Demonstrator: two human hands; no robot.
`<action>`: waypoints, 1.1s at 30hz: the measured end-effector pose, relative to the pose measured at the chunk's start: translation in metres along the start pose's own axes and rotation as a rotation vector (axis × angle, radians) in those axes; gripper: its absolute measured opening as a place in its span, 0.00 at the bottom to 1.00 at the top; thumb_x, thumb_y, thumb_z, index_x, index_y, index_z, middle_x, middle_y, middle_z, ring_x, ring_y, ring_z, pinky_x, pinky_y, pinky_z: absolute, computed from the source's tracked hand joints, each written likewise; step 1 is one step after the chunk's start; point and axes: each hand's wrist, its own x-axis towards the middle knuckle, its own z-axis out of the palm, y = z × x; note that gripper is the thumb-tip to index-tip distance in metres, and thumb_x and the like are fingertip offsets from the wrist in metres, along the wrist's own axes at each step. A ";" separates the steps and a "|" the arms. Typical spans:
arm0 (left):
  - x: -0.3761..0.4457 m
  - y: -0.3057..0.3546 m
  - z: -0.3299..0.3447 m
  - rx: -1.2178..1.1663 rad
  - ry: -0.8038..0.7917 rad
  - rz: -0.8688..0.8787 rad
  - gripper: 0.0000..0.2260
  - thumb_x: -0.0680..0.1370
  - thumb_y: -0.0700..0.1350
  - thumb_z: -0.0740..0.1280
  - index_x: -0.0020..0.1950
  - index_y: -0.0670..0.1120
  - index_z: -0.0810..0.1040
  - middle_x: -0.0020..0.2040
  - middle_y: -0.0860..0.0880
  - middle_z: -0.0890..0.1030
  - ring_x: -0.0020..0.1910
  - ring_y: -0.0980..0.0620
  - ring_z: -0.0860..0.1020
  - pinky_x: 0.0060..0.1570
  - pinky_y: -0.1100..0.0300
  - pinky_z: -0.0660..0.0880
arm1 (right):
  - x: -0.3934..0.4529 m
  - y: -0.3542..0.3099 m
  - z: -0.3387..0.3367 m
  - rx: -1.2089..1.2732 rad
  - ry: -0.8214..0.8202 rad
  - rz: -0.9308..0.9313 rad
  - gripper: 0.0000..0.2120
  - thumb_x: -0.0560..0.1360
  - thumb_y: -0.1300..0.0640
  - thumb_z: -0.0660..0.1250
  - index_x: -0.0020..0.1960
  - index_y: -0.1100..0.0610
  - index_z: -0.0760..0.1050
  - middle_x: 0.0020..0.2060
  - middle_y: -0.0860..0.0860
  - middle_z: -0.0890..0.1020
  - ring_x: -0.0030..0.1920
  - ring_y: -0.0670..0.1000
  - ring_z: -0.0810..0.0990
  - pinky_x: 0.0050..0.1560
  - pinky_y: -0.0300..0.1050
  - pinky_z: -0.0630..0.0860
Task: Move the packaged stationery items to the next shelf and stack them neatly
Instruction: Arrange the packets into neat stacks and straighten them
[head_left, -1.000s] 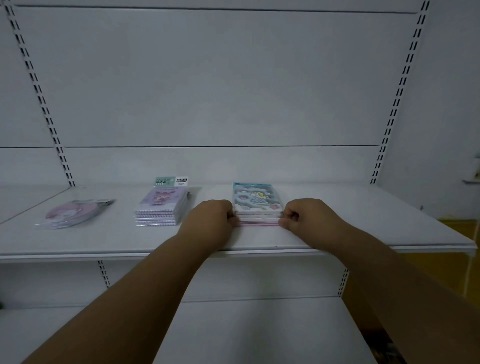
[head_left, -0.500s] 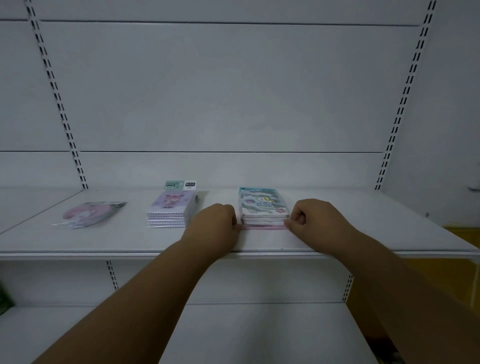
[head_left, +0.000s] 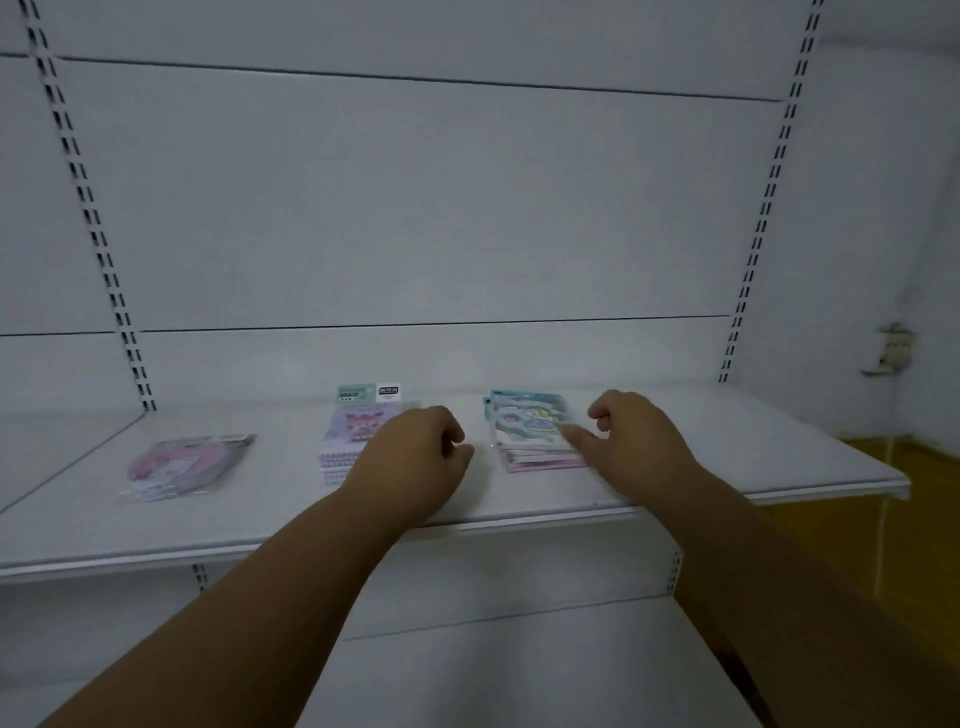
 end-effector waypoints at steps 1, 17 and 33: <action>0.007 0.006 0.006 -0.003 -0.024 -0.002 0.12 0.77 0.51 0.67 0.56 0.47 0.79 0.47 0.50 0.81 0.46 0.52 0.78 0.47 0.59 0.73 | 0.000 0.008 -0.001 0.023 -0.021 0.046 0.22 0.71 0.38 0.68 0.54 0.55 0.75 0.46 0.51 0.79 0.45 0.50 0.76 0.45 0.43 0.71; 0.027 0.022 0.055 0.038 -0.036 -0.166 0.10 0.76 0.56 0.67 0.38 0.53 0.75 0.34 0.56 0.75 0.38 0.53 0.74 0.37 0.59 0.67 | 0.014 0.041 -0.002 -0.005 -0.201 -0.184 0.12 0.75 0.49 0.66 0.36 0.52 0.74 0.31 0.45 0.73 0.35 0.46 0.71 0.34 0.39 0.63; 0.019 0.027 0.059 0.134 -0.054 -0.128 0.07 0.75 0.52 0.68 0.43 0.50 0.78 0.41 0.51 0.81 0.41 0.50 0.77 0.41 0.57 0.74 | 0.015 0.052 0.000 0.045 -0.186 -0.304 0.08 0.75 0.50 0.67 0.40 0.52 0.76 0.34 0.45 0.78 0.37 0.47 0.75 0.34 0.35 0.66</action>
